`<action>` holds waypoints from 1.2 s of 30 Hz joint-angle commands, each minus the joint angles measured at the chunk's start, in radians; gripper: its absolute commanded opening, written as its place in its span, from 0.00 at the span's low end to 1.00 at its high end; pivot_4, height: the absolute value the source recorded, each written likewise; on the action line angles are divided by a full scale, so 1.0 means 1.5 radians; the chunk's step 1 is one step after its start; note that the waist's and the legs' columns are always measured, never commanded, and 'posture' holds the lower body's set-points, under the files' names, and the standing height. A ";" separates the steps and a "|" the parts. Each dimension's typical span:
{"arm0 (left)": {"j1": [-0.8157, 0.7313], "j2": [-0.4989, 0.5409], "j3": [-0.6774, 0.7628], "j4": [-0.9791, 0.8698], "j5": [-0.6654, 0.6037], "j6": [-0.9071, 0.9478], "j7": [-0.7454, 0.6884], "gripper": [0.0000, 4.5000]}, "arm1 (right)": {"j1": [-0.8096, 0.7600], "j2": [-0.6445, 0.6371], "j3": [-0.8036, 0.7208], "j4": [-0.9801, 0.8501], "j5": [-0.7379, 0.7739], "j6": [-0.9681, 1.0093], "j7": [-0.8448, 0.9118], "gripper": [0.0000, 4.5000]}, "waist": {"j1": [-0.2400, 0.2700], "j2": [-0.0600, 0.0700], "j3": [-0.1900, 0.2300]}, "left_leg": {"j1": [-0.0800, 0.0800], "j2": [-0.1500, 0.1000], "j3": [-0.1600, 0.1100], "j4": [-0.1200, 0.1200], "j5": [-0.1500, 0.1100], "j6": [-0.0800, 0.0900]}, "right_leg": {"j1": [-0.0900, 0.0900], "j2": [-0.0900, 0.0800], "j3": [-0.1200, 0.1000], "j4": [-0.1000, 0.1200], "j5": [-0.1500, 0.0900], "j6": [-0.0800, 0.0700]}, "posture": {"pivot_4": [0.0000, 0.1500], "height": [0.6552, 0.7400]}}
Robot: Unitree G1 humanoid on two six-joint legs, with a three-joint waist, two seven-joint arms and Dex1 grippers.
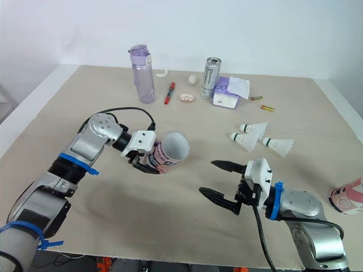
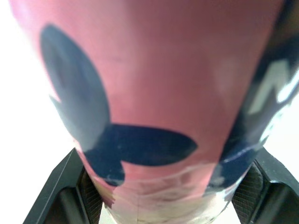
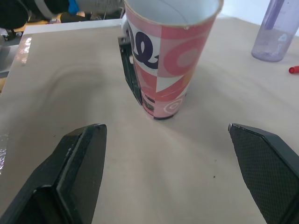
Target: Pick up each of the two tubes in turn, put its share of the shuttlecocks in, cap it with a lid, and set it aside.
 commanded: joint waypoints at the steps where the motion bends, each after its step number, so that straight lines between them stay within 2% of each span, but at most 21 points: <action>1: -0.006 0.003 -0.028 -0.040 0.017 0.037 -0.011 0.68 | -0.002 0.012 -0.025 -0.027 0.014 -0.004 -0.028 1.00 | 0.000 0.000 0.000 | 0.000 0.000 0.000 0.000 0.000 0.000 | 0.000 0.000 0.000 0.000 0.000 0.000 | 1.00 1.00; 10: -0.019 -0.003 -0.057 -0.035 0.046 0.048 0.005 0.68 | -0.031 0.050 -0.097 0.030 0.028 0.051 -0.173 1.00 | 0.000 0.000 0.000 | 0.000 0.000 0.000 0.000 0.000 0.000 | 0.000 0.000 0.001 0.000 0.000 -0.001 | 1.00 1.00; 18: -0.022 0.001 -0.061 -0.037 0.047 0.054 0.002 0.68 | -0.070 0.051 -0.138 0.126 -0.015 0.086 -0.275 1.00 | 0.000 0.001 -0.001 | 0.001 0.000 0.000 0.001 0.000 0.000 | 0.001 0.001 0.002 0.001 0.000 -0.001 | 1.00 1.00; 32: -0.019 0.007 -0.062 -0.076 0.041 0.090 -0.007 0.68 | -0.219 0.021 -0.104 0.359 -0.065 0.068 -0.215 1.00 | -0.001 0.002 -0.001 | 0.001 0.000 0.001 0.000 0.000 0.000 | 0.001 0.001 0.003 0.001 0.000 0.000 | 1.00 1.00; 36: -0.012 0.013 -0.061 -0.085 0.043 0.096 -0.002 0.68 | -0.255 0.027 -0.085 0.402 -0.076 0.073 -0.190 1.00 | -0.001 0.002 -0.001 | 0.001 0.000 0.001 0.000 0.000 0.000 | 0.000 0.001 0.003 0.001 0.002 -0.003 | 1.00 1.00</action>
